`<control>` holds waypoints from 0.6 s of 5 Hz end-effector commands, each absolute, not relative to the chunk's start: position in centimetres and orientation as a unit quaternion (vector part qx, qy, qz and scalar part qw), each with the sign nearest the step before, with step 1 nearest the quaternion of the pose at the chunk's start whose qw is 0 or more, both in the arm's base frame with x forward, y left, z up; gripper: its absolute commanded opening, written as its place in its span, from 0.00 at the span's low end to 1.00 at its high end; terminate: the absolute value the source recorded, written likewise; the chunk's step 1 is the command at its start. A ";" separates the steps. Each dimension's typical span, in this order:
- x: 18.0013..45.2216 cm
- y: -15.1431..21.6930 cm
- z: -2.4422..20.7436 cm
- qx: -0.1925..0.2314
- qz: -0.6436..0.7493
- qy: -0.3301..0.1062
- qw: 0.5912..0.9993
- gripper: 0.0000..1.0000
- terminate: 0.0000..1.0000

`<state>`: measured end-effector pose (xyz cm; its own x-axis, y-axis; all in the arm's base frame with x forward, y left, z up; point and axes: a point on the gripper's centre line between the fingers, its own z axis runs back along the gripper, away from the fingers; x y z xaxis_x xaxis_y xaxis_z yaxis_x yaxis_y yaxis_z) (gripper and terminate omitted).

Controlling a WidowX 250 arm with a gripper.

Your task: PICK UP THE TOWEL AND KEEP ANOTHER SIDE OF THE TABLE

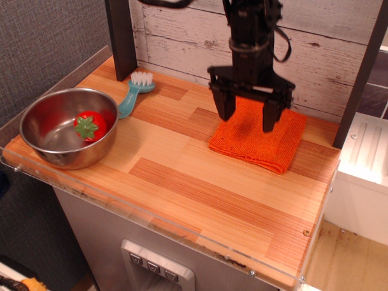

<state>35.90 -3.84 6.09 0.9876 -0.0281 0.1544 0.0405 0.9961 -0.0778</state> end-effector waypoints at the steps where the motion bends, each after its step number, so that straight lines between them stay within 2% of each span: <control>1: 31.3 -0.3 10.8 -0.027 -0.006 -0.110 0.994 1.00 0.00; 3: 28.5 1.4 10.7 -0.028 -0.015 -0.091 0.995 1.00 0.00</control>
